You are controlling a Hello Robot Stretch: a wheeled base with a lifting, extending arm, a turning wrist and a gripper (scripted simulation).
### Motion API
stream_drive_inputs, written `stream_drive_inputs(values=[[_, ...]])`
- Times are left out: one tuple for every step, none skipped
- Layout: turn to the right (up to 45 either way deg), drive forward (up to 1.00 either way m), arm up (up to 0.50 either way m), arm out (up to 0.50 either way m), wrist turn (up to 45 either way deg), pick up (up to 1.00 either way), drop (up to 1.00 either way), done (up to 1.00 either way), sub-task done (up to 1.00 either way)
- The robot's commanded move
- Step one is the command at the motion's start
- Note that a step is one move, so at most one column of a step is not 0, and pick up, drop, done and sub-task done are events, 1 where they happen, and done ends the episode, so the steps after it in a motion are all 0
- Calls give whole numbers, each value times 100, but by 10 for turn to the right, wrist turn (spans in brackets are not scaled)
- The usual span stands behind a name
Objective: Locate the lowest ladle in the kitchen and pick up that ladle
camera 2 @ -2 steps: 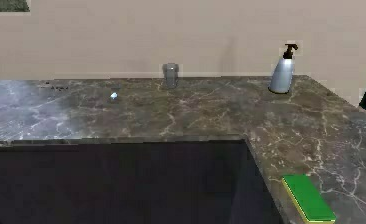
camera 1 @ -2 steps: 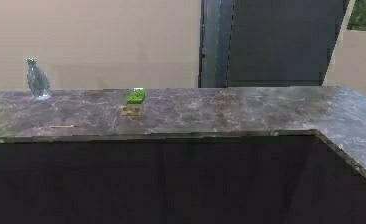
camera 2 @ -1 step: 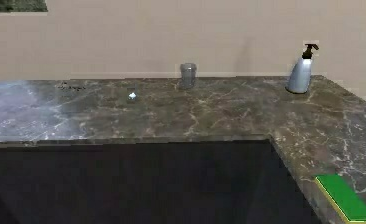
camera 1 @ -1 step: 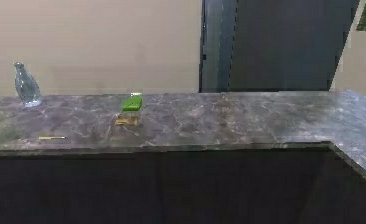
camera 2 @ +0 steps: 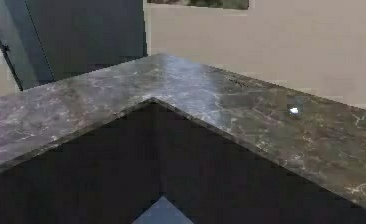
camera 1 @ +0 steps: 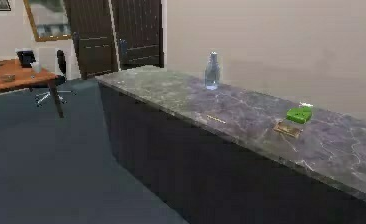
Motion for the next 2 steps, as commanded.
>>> stream_drive_inputs(values=[[-450,0,0,0,0,0,0,0,0],[0,100,0,0,0,0,0,0,0]])
